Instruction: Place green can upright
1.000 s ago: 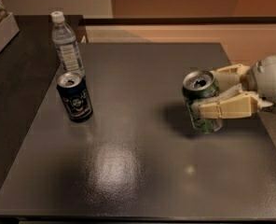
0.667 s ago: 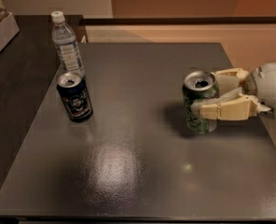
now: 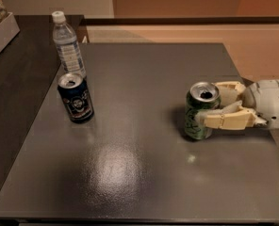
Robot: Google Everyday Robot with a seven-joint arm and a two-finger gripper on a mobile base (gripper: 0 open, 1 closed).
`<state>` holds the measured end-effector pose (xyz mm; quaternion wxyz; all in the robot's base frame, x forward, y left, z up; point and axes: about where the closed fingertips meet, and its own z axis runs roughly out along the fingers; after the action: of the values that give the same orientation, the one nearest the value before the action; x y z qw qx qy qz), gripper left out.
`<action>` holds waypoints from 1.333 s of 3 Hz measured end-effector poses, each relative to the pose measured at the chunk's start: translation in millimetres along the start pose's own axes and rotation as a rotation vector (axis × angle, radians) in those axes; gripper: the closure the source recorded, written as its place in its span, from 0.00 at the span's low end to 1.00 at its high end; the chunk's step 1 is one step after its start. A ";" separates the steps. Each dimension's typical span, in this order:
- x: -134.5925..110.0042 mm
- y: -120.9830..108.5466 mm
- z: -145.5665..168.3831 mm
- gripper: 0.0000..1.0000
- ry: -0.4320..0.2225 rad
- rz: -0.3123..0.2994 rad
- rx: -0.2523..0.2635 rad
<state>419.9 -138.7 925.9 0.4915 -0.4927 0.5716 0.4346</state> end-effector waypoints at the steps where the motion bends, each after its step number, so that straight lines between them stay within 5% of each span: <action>1: 12.3 -3.6 -1.6 1.00 -0.041 -0.007 -0.016; 4: 23.2 -7.1 0.0 0.36 -0.068 -0.004 -0.029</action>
Offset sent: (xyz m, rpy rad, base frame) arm 0.0069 -0.0124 -0.0306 0.0852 -0.0107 0.0155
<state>426.3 -142.8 902.8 0.5042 -0.4861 0.5471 0.4583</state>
